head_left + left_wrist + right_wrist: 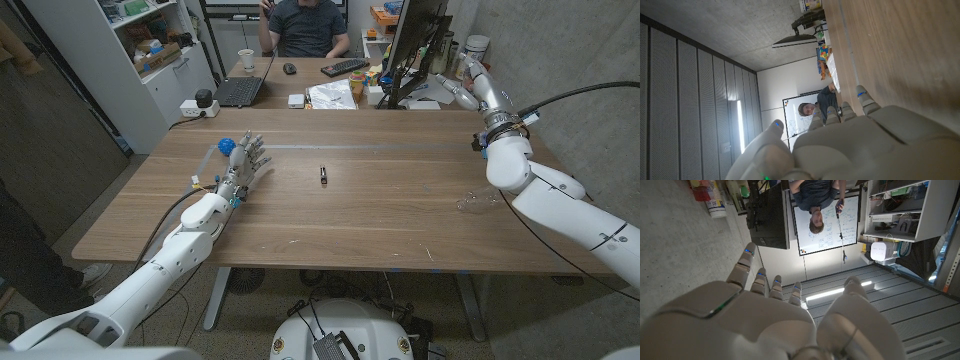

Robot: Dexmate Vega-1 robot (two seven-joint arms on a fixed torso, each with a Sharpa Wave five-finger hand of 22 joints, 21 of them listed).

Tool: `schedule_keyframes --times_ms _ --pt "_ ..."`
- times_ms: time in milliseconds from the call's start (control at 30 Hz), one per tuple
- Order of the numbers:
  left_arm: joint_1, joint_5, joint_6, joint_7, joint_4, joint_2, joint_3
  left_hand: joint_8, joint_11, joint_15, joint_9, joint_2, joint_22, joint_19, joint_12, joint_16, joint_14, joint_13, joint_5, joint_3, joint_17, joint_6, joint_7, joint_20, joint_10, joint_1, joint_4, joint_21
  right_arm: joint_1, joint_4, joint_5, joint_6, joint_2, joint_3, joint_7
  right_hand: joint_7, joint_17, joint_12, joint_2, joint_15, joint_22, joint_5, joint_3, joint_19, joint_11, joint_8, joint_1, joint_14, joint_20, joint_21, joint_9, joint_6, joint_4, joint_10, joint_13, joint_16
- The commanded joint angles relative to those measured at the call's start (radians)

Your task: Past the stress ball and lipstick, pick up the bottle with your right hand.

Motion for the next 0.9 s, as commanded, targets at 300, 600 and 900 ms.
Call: schedule_keyframes --times_ms 300,600,900 --pt "-0.018 -0.026 -0.019 -0.075 0.047 -0.006 -0.002 0.005 -0.002 -0.006 0.004 0.012 0.002 0.001 0.007 0.006 -0.004 0.002 0.006 -0.005 0.005 -0.003 -0.009 0.006 -0.006 0.002 -0.002 -0.003 -0.086 -0.231 -0.140 -0.350 -0.069 0.046 -0.011 -0.017 0.002 0.001 -0.006 -0.007 0.003 0.010 -0.001 0.035 0.000 0.002 0.021 0.017 -0.002 0.004 0.006 0.009 -0.013 -0.002 0.004 0.000" --pt "-0.032 -0.029 -0.024 -0.102 0.073 -0.009 -0.003 0.005 -0.002 -0.008 0.004 0.011 0.002 0.002 0.007 0.006 -0.005 0.002 0.006 -0.006 0.005 -0.003 -0.010 0.006 -0.005 0.002 -0.002 -0.004 -0.022 -0.288 -0.244 -0.572 -0.095 -0.061 0.020 -0.018 0.002 0.004 -0.004 -0.011 0.003 0.011 -0.001 0.051 -0.004 0.006 0.029 0.025 -0.001 0.006 0.007 0.020 -0.016 0.006 0.004 0.001" --pt "-0.046 -0.035 -0.026 -0.129 0.100 -0.013 -0.005 0.005 -0.001 -0.008 0.004 0.011 0.002 0.002 0.007 0.006 -0.006 0.002 0.006 -0.008 0.005 -0.004 -0.010 0.006 -0.004 0.002 -0.002 -0.006 0.029 -0.359 -0.321 -0.765 -0.130 -0.162 0.041 -0.019 0.002 0.006 -0.002 -0.019 0.003 0.013 -0.001 0.066 -0.005 0.007 0.039 0.033 0.002 0.006 0.008 0.028 -0.021 0.015 0.005 0.002"
